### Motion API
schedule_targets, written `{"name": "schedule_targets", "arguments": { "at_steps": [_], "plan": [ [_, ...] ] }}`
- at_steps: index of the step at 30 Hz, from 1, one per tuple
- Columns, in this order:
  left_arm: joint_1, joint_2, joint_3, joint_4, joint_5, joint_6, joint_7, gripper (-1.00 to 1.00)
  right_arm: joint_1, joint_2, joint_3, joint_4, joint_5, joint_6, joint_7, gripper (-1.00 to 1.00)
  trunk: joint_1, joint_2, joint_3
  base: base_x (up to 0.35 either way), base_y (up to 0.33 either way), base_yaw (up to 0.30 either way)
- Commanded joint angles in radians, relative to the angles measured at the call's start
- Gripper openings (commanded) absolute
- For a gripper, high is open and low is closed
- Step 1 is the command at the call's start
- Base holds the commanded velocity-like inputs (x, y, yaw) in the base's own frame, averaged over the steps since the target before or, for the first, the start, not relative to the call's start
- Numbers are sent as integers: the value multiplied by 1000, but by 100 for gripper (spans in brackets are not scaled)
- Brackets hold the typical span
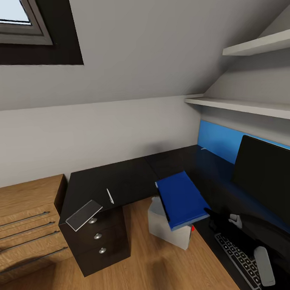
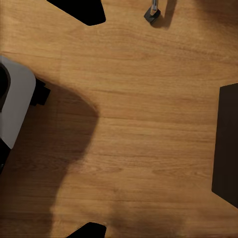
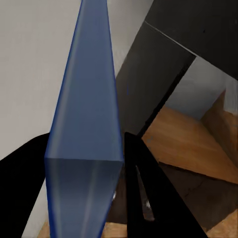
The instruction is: In the bedroom, organize the workspace by keeping the computer under the desk, ensuring the monitor is on the desk, placing the keyboard on the desk next to the monitor, placing the mouse on the desk next to the keyboard, moving the folder from the swivel chair onto the desk next to the mouse, stacking the notebook on top of the folder with the pen on top of the notebook, and positioning the swivel chair next to the desk.
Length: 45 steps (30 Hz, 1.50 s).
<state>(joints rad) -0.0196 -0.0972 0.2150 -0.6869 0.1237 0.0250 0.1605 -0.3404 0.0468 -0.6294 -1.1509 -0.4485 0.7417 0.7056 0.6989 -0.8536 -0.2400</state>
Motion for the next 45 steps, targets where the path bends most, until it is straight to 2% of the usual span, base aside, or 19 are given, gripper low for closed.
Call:
{"name": "schedule_targets", "arguments": {
  "at_steps": [1,2,3,4,7,10,14,18,20,23,25,32,38,45],
  "plan": [
    [0,-2,1,-2,10,3,1,100,-5,7,-2,0,-17,-3,-30,-100,0,-1,-1,0,0,0],
    [0,-5,1,-2,10,3,2,100,-16,19,-2,0,-28,-32,-85,-100,0,-1,-1,0,0,0],
    [0,-5,1,-1,10,3,2,100,-22,25,-2,1,-37,-47,-111,-100,0,-1,-1,0,0,0],
    [0,-7,1,-1,10,3,2,100,-35,35,-1,1,-60,-80,-158,-100,0,-1,-1,0,0,0],
    [0,-8,0,-1,10,3,2,100,-52,49,-1,6,-120,-154,-235,-100,0,-1,-1,0,0,0],
    [0,-8,0,0,10,3,2,100,-72,59,29,52,-232,-299,-351,-100,0,-1,-1,0,0,0],
    [0,-9,1,0,10,3,2,100,-82,61,57,76,-264,-400,-408,-100,0,-1,-1,0,0,0],
    [0,-9,1,0,10,3,2,100,-83,65,70,172,-272,-423,-413,-100,0,-1,-1,0,0,0],
    [0,-9,1,0,10,3,2,100,-83,65,71,189,-292,-424,-408,-100,0,-1,-1,0,0,0],
    [0,-9,1,0,10,3,2,100,-83,64,70,198,-369,-424,-402,-100,0,-1,-1,0,0,0],
    [0,-9,1,0,10,3,2,100,-83,65,71,201,-463,-425,-398,-100,0,-1,-1,0,0,0],
    [0,-9,0,0,10,3,2,100,-83,66,70,203,-497,-424,-400,-100,0,-1,-1,0,0,0],
    [0,-9,1,0,10,3,2,100,-83,66,70,203,-554,-429,-406,-100,0,-1,-1,0,0,0],
    [0,-9,1,0,10,3,2,100,-83,65,70,203,-564,-432,-410,-100,0,-1,-1,0,0,-53]
  ]
}}
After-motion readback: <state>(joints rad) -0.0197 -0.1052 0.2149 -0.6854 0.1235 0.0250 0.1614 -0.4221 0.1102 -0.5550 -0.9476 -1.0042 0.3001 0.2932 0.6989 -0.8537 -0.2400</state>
